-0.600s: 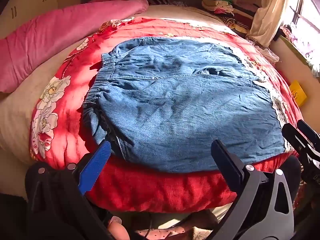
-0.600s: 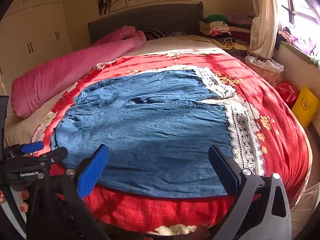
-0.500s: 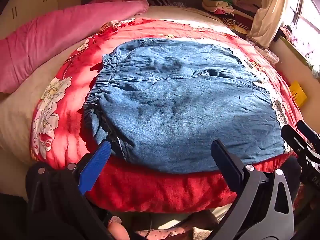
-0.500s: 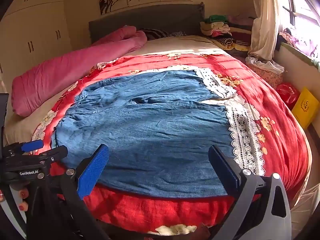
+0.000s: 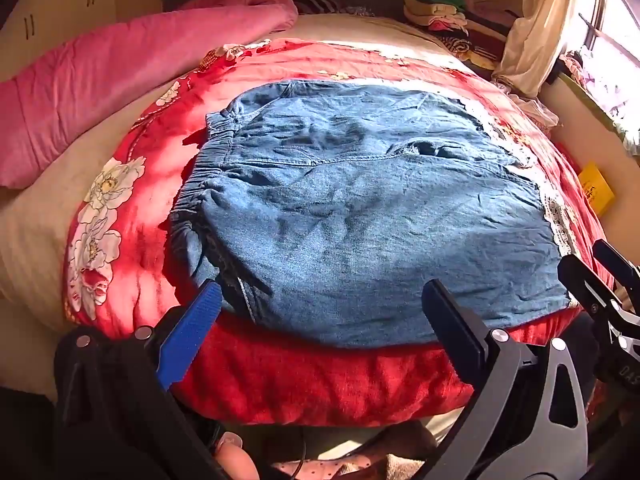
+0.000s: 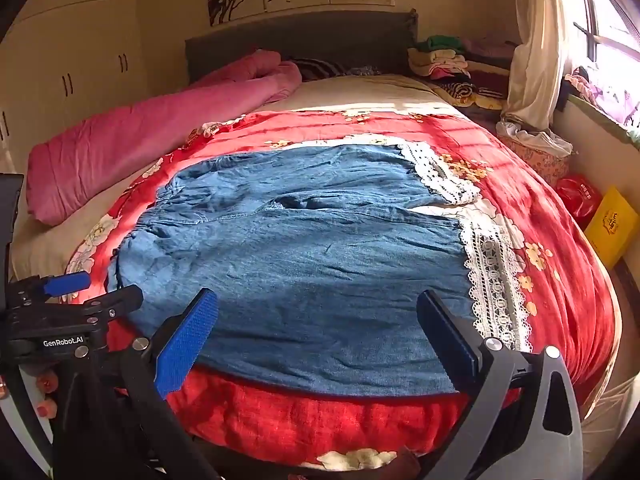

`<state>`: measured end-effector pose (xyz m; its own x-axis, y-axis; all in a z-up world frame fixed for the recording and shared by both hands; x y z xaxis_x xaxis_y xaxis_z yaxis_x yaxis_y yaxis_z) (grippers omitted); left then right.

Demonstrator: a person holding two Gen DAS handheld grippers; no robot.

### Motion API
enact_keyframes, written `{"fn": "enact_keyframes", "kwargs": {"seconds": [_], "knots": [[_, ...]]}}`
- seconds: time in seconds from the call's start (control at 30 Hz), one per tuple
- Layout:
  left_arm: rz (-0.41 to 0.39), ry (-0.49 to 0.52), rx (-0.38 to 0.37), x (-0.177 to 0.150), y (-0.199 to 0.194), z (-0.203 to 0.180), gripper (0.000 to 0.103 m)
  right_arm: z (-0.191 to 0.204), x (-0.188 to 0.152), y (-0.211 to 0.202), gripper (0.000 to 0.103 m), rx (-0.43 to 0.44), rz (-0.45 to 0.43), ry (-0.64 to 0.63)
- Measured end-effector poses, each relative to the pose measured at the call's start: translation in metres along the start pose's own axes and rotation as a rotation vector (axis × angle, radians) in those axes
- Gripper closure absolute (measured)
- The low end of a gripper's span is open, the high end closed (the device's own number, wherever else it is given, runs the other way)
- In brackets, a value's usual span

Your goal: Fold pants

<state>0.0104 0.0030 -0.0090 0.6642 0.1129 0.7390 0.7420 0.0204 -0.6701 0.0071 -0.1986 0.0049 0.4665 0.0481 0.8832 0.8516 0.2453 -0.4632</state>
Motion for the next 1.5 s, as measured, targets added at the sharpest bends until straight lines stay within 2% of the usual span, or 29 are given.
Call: {"fn": "enact_keyframes", "kwargs": {"seconds": [1.5], "knots": [[-0.011, 0.003, -0.006, 0.0018, -0.0046, -0.0018, 0.008, 0.0023, -0.0004, -0.0021, 0.004, -0.010, 0.002, -0.009]]}}
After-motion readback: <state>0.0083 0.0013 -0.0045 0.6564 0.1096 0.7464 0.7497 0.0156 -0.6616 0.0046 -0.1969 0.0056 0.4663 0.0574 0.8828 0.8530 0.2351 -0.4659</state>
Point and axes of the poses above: each gripper's, at about its wrist camera, not at the fingertips, and y roughly the way its jaws point, z to its left, x to its top, the point moved 2 cm from there along y, roughly the way its jaws point, and after that the axes turned 11 degrees about -z, right-handed, at the moved point
